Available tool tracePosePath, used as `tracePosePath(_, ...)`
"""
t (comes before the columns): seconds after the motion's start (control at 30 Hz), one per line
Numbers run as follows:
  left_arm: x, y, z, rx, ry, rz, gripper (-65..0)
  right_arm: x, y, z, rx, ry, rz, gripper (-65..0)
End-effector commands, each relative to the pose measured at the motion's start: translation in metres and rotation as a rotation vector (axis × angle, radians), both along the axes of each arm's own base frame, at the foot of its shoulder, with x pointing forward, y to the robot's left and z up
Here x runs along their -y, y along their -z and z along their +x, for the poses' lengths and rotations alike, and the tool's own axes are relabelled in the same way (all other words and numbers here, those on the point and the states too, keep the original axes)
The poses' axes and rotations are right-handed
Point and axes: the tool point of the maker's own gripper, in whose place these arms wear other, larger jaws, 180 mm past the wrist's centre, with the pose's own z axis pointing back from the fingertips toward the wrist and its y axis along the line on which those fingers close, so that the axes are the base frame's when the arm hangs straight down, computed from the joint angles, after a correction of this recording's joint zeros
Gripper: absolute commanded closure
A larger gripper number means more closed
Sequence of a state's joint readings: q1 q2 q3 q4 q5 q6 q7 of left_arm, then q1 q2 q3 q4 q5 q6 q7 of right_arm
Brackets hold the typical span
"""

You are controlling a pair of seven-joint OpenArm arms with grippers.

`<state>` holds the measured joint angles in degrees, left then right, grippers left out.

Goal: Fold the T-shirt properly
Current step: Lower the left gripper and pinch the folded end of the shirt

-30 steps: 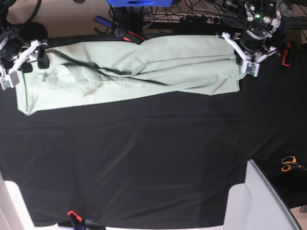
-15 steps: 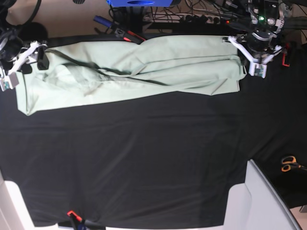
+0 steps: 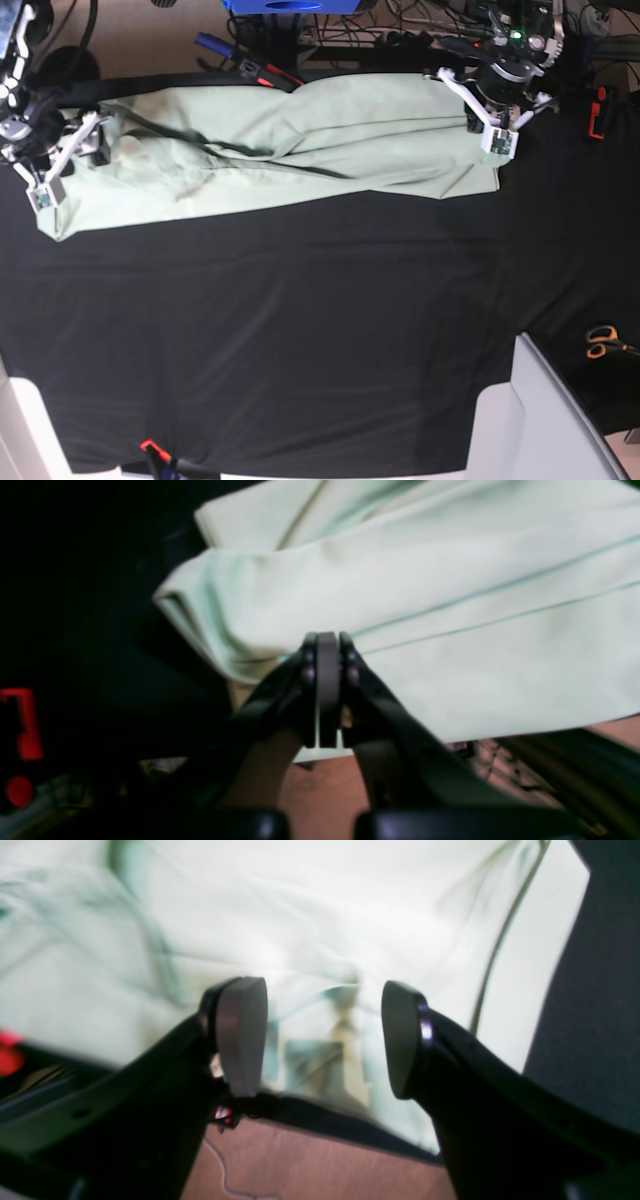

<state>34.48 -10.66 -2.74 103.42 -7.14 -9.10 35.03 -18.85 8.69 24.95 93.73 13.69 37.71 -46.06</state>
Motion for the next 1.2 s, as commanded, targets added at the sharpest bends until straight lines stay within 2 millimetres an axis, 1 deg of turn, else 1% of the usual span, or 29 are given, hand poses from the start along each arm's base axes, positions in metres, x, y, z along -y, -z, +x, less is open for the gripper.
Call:
tracePosePath(0.0, -0.008, -0.003, 0.000, 0.008, 0.005, 0.022, 0.0, 0.009, -0.008, 0.014, 0.044, -0.003, -0.008, -38.4)
tracePosePath(0.07, -0.015, 0.003, -0.004, -0.015, 0.006, 0.038, 0.0, 0.019, -0.005, 0.020, 0.031, -0.024, -0.012, -43.1)
tracePosePath(0.13, -0.020, 0.011, -0.009, -0.040, -0.003, 0.044, 0.0, 0.027, 0.004, 0.028, 0.011, -0.002, 0.004, -47.0)
tracePosePath(0.17, -0.022, 0.014, -0.009, -0.045, -0.007, 0.045, 0.0, 0.036, 0.007, 0.031, 0.007, 0.033, 0.014, -48.5)
tracePosePath(0.2, -0.025, 0.018, -0.009, -0.055, -0.011, 0.049, 0.0, 0.050, 0.007, 0.033, 0.011, 0.085, 0.019, -49.8)
tracePosePath(0.27, -0.031, 0.028, -0.013, -0.087, -0.019, 0.055, 0.0, 0.074, 0.006, 0.031, 0.017, 0.185, 0.028, -50.2)
tracePosePath(0.37, -0.039, 0.037, -0.012, -0.107, -0.031, 0.063, 0.0, 0.097, 0.002, 0.026, -0.009, 0.261, 0.018, -50.2)
tracePosePath(0.5, -0.045, 0.043, -0.001, -0.106, -0.044, 0.066, 0.0, 0.104, -0.005, 0.024, -0.002, 0.271, -0.003, -50.1)
tracePosePath(0.6, -0.048, 0.044, 0.008, -0.102, -0.038, 0.072, 0.0, 0.103, -0.006, 0.024, 0.000, 0.268, -0.007, -50.1)
tracePosePath(0.63, -0.048, 0.041, 0.009, -0.092, -0.038, 0.072, 0.0, 0.103, -0.006, 0.024, -0.001, 0.269, -0.007, -50.1)
tracePosePath(0.67, -0.046, 0.034, 0.014, -0.072, -0.036, 0.067, 0.0, 0.103, -0.005, 0.021, -0.006, 0.269, -0.008, -50.1)
tracePosePath(0.7, -0.044, 0.028, 0.014, -0.058, -0.029, 0.068, 0.0, 0.103, -0.005, 0.020, -0.006, 0.268, -0.010, -50.1)
tracePosePath(0.77, -0.042, 0.011, 0.012, -0.025, -0.018, 0.078, 0.0, 0.102, -0.005, 0.020, -0.007, 0.264, -0.011, -50.1)
tracePosePath(0.9, -0.043, -0.025, 0.000, 0.032, -0.003, 0.107, 0.0, 0.101, -0.003, 0.020, -0.012, 0.261, -0.008, -50.1)
tracePosePath(0.97, -0.050, -0.035, -0.007, 0.041, -0.018, 0.126, 0.0, 0.100, -0.002, 0.019, -0.013, 0.262, -0.005, -50.1)
tracePosePath(1.03, -0.066, -0.041, -0.011, 0.054, -0.085, 0.118, 0.0, 0.100, -0.002, 0.019, -0.013, 0.262, -0.005, -50.1)
tracePosePath(1.13, -0.086, -0.044, -0.017, 0.086, -0.212, -0.019, -0.5, 0.100, -0.002, 0.019, -0.014, 0.262, -0.004, -50.1)
tracePosePath(1.17, -0.088, -0.047, -0.017, 0.105, -0.233, -0.087, -4.7, 0.100, -0.002, 0.019, -0.014, 0.262, -0.004, -50.1)
